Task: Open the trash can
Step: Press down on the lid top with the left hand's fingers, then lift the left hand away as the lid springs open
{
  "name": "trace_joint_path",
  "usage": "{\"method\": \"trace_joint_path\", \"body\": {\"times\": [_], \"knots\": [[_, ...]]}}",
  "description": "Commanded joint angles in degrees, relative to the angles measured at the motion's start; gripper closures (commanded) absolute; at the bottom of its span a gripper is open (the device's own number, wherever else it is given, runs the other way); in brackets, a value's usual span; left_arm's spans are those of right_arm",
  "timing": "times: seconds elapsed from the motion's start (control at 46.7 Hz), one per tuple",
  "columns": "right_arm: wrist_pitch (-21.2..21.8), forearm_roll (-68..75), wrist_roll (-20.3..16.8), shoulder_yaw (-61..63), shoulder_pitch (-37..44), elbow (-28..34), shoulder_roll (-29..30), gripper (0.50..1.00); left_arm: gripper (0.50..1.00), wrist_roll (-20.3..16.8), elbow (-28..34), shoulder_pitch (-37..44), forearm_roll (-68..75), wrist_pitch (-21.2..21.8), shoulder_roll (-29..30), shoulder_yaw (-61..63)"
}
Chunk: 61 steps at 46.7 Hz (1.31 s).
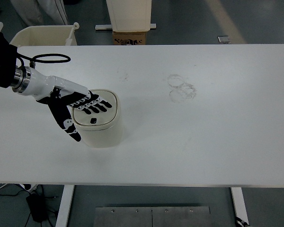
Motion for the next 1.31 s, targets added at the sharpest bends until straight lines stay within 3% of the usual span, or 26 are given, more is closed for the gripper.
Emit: {"method": "trace_joint_path", "body": {"times": [0.0,1.285], "knots": [[0.0,0.0,0.0,0.0,0.0,0.0,0.0,0.509,0.5,0.1,0.4,0.1,0.1,0.0,-0.5,0.0],[0.0,0.0,0.0,0.0,0.0,0.0,0.0,0.509,0.5,0.1,1.3,0.5,-1.4,0.0,-2.9,0.1]]}}
